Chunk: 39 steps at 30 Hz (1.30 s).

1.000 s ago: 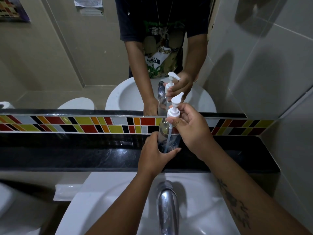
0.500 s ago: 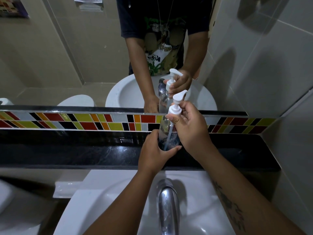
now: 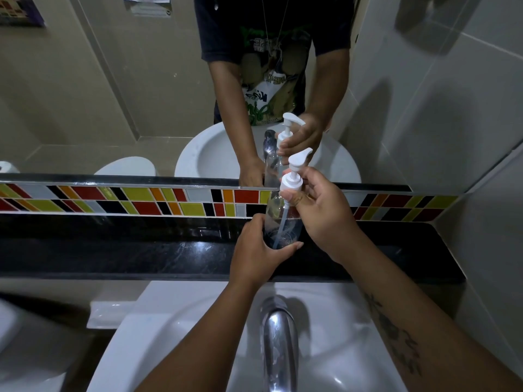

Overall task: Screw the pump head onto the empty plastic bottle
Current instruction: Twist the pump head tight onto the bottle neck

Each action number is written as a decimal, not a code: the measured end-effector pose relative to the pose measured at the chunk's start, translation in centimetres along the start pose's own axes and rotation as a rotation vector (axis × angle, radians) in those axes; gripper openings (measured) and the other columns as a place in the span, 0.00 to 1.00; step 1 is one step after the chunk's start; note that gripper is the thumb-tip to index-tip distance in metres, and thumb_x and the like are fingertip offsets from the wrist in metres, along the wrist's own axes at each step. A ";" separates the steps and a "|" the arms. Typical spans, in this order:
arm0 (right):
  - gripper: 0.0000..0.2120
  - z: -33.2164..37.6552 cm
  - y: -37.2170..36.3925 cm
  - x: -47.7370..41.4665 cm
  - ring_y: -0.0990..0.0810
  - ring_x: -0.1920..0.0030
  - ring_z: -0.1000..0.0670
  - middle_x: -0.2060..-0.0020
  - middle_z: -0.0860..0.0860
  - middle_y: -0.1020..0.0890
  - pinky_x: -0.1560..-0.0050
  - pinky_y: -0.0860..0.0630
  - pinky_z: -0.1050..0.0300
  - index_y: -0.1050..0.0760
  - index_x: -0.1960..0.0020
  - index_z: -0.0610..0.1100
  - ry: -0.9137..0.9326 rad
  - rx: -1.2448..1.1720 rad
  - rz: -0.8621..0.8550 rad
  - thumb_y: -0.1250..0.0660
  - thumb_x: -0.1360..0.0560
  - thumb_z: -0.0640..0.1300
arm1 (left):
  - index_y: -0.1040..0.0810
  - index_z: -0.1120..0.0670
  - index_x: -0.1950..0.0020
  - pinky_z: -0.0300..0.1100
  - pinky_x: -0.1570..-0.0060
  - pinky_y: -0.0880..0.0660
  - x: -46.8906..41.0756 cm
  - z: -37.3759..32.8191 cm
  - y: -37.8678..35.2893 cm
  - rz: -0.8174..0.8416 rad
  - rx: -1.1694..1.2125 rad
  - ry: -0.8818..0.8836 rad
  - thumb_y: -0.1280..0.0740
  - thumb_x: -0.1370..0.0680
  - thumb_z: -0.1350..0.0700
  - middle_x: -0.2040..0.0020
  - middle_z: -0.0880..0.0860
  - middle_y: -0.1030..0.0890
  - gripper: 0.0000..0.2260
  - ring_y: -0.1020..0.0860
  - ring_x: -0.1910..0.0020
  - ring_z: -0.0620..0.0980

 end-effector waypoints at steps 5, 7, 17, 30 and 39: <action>0.17 -0.3 -0.4 0.2 0.21 0.40 0.52 0.42 0.48 0.19 0.39 0.24 0.56 0.27 0.37 0.47 0.024 0.028 -0.067 0.32 0.24 0.41 | 0.27 0.42 0.47 0.55 0.46 0.16 -0.1 0.1 0.0 0.013 -0.004 0.010 0.22 0.39 0.33 0.45 0.47 0.19 0.27 0.17 0.45 0.48; 0.17 -0.2 -0.5 0.2 0.20 0.40 0.52 0.42 0.49 0.18 0.40 0.23 0.55 0.26 0.36 0.48 -0.003 -0.015 -0.063 0.31 0.25 0.41 | 0.27 0.42 0.47 0.54 0.46 0.15 -0.3 0.3 0.1 0.018 0.001 0.011 0.20 0.39 0.34 0.45 0.47 0.18 0.28 0.17 0.45 0.48; 0.26 6.7 6.4 -0.8 0.23 0.43 0.53 0.42 0.55 0.22 0.42 0.24 0.54 0.29 0.33 0.54 0.097 0.389 -0.011 0.27 0.29 0.46 | 0.22 0.46 0.32 0.33 0.45 0.26 -0.2 0.6 0.3 0.091 -0.055 0.002 0.16 0.34 0.41 0.37 0.49 0.21 0.33 0.23 0.40 0.44; 0.10 9.8 4.4 -3.9 0.25 0.42 0.52 0.50 0.55 0.17 0.39 0.29 0.50 0.16 0.48 0.53 0.324 0.893 0.331 0.27 0.29 0.50 | 0.21 0.46 0.35 0.35 0.45 0.25 -0.2 0.4 0.4 0.084 -0.086 -0.021 0.17 0.33 0.40 0.40 0.49 0.20 0.30 0.23 0.40 0.46; 0.09 11.1 3.0 -3.4 0.22 0.62 0.55 0.66 0.55 0.19 0.60 0.26 0.58 0.14 0.54 0.45 0.284 0.892 0.303 0.26 0.29 0.49 | 0.21 0.46 0.37 0.34 0.47 0.26 0.0 0.0 0.6 0.077 -0.082 -0.003 0.16 0.32 0.43 0.44 0.45 0.24 0.27 0.24 0.39 0.47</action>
Point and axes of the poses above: each hand's wrist, its own x-axis away from the middle knuckle, its own y-axis out of the back of the hand, z = x × y, the point moved 3 cm from there along -x, towards the middle knuckle
